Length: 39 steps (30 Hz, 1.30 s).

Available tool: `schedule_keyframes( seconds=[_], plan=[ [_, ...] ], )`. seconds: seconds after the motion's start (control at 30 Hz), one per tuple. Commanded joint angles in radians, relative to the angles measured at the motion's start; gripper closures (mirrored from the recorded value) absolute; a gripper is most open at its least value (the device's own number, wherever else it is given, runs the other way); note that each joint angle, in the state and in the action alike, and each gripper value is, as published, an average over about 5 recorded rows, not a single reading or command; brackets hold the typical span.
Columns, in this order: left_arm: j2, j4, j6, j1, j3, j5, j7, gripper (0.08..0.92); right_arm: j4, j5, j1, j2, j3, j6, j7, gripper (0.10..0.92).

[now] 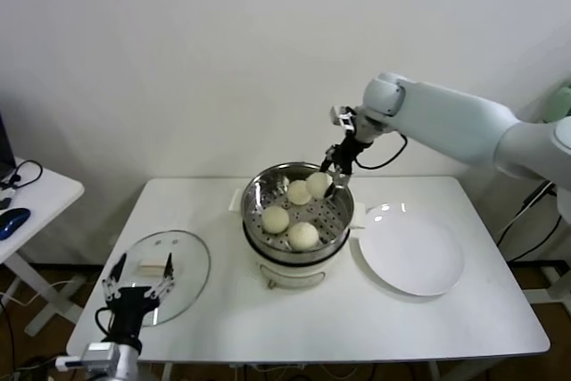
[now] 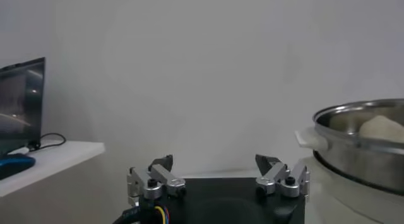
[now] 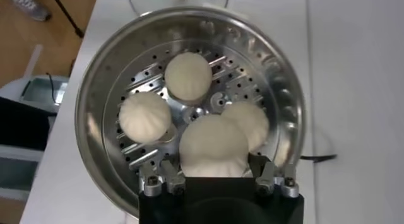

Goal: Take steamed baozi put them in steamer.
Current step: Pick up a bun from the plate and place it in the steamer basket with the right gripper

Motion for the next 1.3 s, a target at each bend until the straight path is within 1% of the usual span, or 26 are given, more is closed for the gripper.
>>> schedule_keyframes(
  seconds=[0.03,0.3,0.6,1.13,1.2,1.3],
  plan=[
    [-0.004,-0.007,0.007,-0.021,0.007,-0.001,-0.002,0.177,-0.019,-0.017,-0.072,0.054,-0.053,-0.009,0.011,0.313],
    [-0.005,0.007,0.003,-0.021,0.008,-0.002,-0.002,0.177,-0.068,-0.078,-0.099,0.061,-0.047,0.008,0.007,0.311],
    [-0.004,0.014,0.0,-0.021,0.007,-0.002,-0.001,0.177,-0.106,-0.099,-0.107,0.075,-0.044,0.02,0.004,0.313],
    [-0.002,0.019,-0.001,-0.023,0.009,-0.001,0.0,0.177,-0.099,-0.099,-0.104,0.07,-0.042,0.023,0.009,0.31],
    [-0.002,0.019,-0.001,-0.023,0.009,0.0,0.0,0.177,-0.098,-0.096,-0.103,0.071,-0.039,0.024,0.009,0.306],
    [-0.002,0.02,-0.001,-0.023,0.009,0.0,0.0,0.177,-0.097,-0.087,-0.1,0.071,-0.033,0.024,0.008,0.274]
  ],
)
